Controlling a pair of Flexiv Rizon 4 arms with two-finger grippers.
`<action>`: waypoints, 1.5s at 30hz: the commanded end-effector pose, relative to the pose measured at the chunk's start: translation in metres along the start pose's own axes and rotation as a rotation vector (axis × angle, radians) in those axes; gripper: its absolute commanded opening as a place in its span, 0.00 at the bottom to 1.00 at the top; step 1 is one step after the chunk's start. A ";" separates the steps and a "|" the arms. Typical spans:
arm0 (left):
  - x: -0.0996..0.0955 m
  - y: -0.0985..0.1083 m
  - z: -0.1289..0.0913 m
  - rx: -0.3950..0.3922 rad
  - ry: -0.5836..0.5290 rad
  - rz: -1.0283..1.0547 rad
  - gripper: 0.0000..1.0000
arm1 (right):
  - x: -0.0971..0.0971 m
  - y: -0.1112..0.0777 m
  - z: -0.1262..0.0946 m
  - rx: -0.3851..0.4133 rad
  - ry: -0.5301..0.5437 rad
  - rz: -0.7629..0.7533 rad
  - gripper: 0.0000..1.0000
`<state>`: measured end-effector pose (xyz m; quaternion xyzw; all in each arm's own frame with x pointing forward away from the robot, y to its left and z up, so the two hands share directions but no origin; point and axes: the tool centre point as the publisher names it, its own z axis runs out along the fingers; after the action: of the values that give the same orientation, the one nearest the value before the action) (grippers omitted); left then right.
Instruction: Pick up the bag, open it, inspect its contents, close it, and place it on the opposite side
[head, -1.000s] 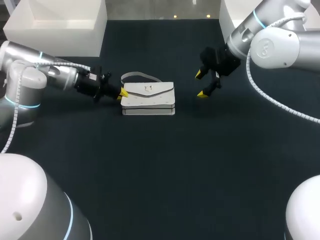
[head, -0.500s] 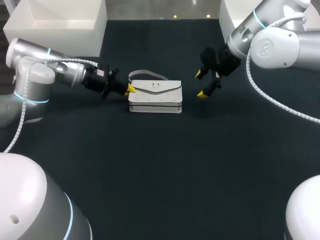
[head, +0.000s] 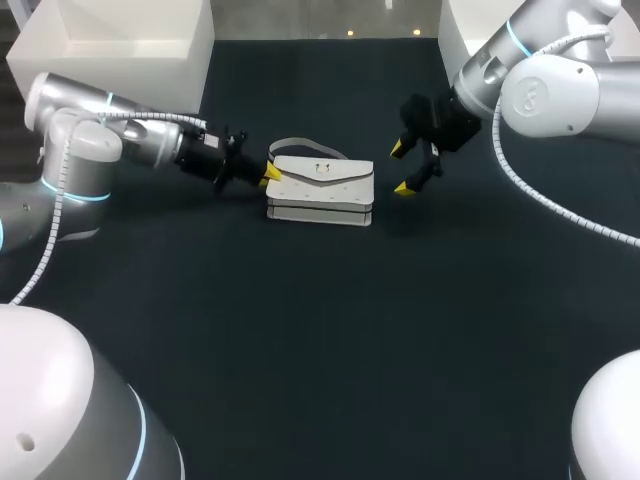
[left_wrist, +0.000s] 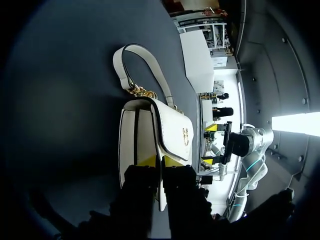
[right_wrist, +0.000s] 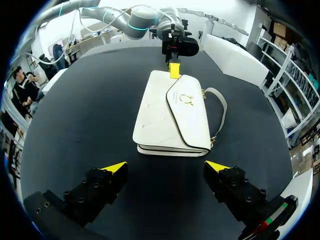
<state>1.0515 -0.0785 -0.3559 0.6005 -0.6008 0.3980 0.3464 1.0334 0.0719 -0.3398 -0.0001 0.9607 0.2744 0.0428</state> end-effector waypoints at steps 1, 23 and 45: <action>-0.001 0.004 0.002 0.031 0.014 -0.001 0.00 | 0.000 0.000 0.000 0.000 0.001 -0.001 1.00; 0.003 0.001 -0.002 0.049 0.007 0.003 1.00 | -0.001 0.002 -0.002 0.004 -0.004 -0.001 1.00; 0.029 -0.013 -0.074 0.066 -0.208 0.363 1.00 | 0.001 0.051 -0.047 0.252 -0.189 -0.045 1.00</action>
<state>1.0614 -0.0286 -0.3086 0.5438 -0.7010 0.4173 0.1967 1.0376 0.0868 -0.2764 -0.0007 0.9773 0.1794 0.1126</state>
